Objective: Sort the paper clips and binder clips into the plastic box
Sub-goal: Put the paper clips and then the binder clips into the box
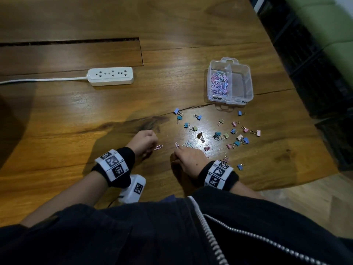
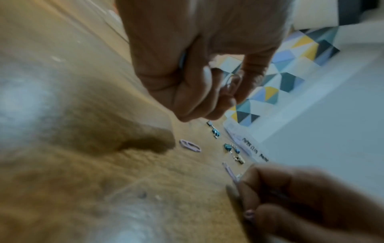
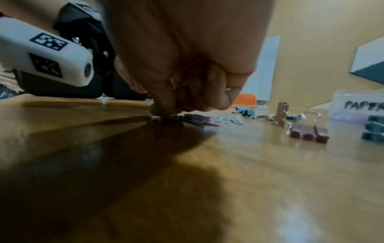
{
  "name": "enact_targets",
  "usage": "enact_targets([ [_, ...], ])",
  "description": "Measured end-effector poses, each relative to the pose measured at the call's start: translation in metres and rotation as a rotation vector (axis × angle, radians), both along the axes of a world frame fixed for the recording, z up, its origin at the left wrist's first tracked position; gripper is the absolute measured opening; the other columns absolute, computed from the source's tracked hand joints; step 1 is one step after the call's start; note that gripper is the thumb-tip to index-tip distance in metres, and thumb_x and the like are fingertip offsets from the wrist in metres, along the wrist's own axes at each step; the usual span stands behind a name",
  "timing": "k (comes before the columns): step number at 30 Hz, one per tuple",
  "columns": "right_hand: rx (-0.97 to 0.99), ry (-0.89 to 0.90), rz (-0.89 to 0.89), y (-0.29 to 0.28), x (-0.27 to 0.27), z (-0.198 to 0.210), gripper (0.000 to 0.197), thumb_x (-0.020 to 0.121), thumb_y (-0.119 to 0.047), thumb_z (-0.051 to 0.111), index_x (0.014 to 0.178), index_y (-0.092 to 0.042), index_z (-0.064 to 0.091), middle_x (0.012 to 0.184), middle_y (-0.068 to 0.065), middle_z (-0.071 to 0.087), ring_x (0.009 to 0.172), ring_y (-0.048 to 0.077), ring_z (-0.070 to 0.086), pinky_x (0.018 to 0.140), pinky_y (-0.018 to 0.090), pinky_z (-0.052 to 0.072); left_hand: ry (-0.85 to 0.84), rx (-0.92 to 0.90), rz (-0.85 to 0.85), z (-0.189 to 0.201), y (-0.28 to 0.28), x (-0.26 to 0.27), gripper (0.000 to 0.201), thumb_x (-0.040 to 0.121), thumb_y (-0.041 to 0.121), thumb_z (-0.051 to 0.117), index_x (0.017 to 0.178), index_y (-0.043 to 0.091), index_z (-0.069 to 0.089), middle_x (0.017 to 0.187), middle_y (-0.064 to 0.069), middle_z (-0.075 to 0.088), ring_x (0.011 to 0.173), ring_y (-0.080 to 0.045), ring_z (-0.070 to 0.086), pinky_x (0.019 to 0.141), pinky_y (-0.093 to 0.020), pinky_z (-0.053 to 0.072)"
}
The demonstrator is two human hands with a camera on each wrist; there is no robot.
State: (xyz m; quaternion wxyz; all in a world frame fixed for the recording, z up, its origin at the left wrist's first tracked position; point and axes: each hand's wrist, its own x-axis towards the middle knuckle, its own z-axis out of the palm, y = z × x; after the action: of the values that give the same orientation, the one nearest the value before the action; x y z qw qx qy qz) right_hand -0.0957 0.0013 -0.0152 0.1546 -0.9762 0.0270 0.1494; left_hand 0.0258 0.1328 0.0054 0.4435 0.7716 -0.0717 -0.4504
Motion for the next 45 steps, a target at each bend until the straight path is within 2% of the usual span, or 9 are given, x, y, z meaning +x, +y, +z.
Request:
enact_targets([
  [6, 0.256, 0.044, -0.226, -0.01, 0.0, 0.011, 0.01, 0.093, -0.023, 0.046, 0.092, -0.016, 0.053, 0.091, 0.0, 0.055, 0.083, 0.017, 0.052, 0.071, 0.023, 0.043, -0.54, 0.37, -0.446, -0.014, -0.004, -0.001, 0.021, 0.09, 0.031, 0.054, 0.094, 0.011, 0.058, 0.097, -0.004, 0.061, 0.095, -0.023, 0.057, 0.081, -0.036, 0.047],
  [11, 0.745, -0.062, -0.751, -0.062, 0.019, 0.033, 0.02, 0.093, -0.016, 0.044, 0.074, -0.018, 0.047, 0.073, -0.004, 0.047, 0.067, 0.011, 0.046, 0.068, 0.024, 0.042, -0.723, 0.488, -0.636, -0.012, -0.005, -0.007, 0.031, 0.087, 0.039, 0.056, 0.102, 0.012, 0.055, 0.103, -0.004, 0.057, 0.097, -0.024, 0.057, 0.079, -0.035, 0.047],
  [16, 0.912, -0.169, -0.966, -0.125, 0.043, 0.062, 0.027, 0.092, -0.003, 0.036, 0.068, -0.015, 0.039, 0.068, 0.0, 0.04, 0.05, 0.008, 0.032, 0.035, 0.013, 0.028, -0.655, 0.542, -0.726, -0.012, -0.008, -0.011, 0.028, 0.095, 0.03, 0.041, 0.092, 0.007, 0.057, 0.092, -0.011, 0.06, 0.084, -0.027, 0.057, 0.07, -0.033, 0.046],
  [20, 0.956, -0.266, -1.012, -0.157, 0.067, 0.07, 0.029, 0.091, 0.001, 0.037, 0.066, -0.015, 0.039, 0.065, 0.003, 0.044, 0.034, 0.001, 0.035, 0.031, 0.013, 0.027, -0.42, 0.469, -0.564, -0.007, -0.024, -0.005, 0.022, 0.092, 0.027, 0.047, 0.074, 0.013, 0.047, 0.079, -0.01, 0.049, 0.072, -0.021, 0.046, 0.063, -0.027, 0.035],
  [28, 0.878, -0.378, -1.113, -0.194, 0.12, 0.063, 0.022, 0.09, 0.001, 0.037, 0.084, -0.012, 0.054, 0.063, 0.001, 0.047, 0.053, 0.011, 0.044, 0.044, 0.018, 0.04, 0.247, -0.18, 0.081, 0.048, -0.146, 0.036, 0.026, 0.093, 0.016, 0.038, 0.066, 0.018, 0.04, 0.052, 0.006, 0.031, 0.034, -0.006, 0.025, 0.029, -0.012, 0.018],
  [33, 0.904, -0.309, -1.083, -0.207, 0.12, 0.048, 0.025, 0.079, -0.003, 0.052, 0.057, -0.015, 0.053, 0.062, 0.002, 0.047, 0.059, 0.013, 0.042, 0.058, 0.023, 0.037, 0.31, -0.361, 0.294, 0.064, -0.237, 0.053, 0.032, 0.092, 0.009, 0.031, 0.061, 0.015, 0.03, 0.047, 0.001, 0.029, 0.025, -0.006, 0.024, 0.029, -0.009, 0.02],
  [39, 1.278, -0.336, -1.009, -0.207, 0.094, 0.053, 0.035, 0.1, -0.021, 0.023, 0.087, -0.014, 0.055, 0.091, 0.0, 0.056, 0.083, 0.008, 0.053, 0.075, 0.022, 0.042, 0.17, -0.307, 0.237, 0.045, -0.274, 0.057, 0.023, 0.094, 0.013, 0.04, 0.11, 0.004, 0.053, 0.08, -0.002, 0.047, 0.077, -0.016, 0.042, 0.068, -0.026, 0.041],
  [42, 1.195, -0.361, -1.015, -0.204, 0.083, 0.052, 0.038, 0.099, -0.023, 0.025, 0.113, -0.002, 0.054, 0.11, 0.007, 0.056, 0.099, 0.014, 0.052, 0.09, 0.026, 0.041, 0.219, -0.392, 0.169, 0.043, -0.265, 0.052, 0.029, 0.095, 0.014, 0.039, 0.119, 0.004, 0.051, 0.085, -0.001, 0.047, 0.079, -0.013, 0.043, 0.081, -0.024, 0.036],
  [45, 1.047, -0.369, -1.017, -0.193, 0.068, 0.053, 0.027, 0.097, -0.017, 0.035, 0.109, -0.004, 0.055, 0.103, 0.005, 0.056, 0.09, 0.015, 0.051, 0.079, 0.022, 0.046, 0.085, -0.34, 0.077, 0.05, -0.248, 0.047, 0.028, 0.095, 0.01, 0.038, 0.118, 0.004, 0.053, 0.122, -0.016, 0.054, 0.107, -0.021, 0.048, 0.102, -0.034, 0.035],
])
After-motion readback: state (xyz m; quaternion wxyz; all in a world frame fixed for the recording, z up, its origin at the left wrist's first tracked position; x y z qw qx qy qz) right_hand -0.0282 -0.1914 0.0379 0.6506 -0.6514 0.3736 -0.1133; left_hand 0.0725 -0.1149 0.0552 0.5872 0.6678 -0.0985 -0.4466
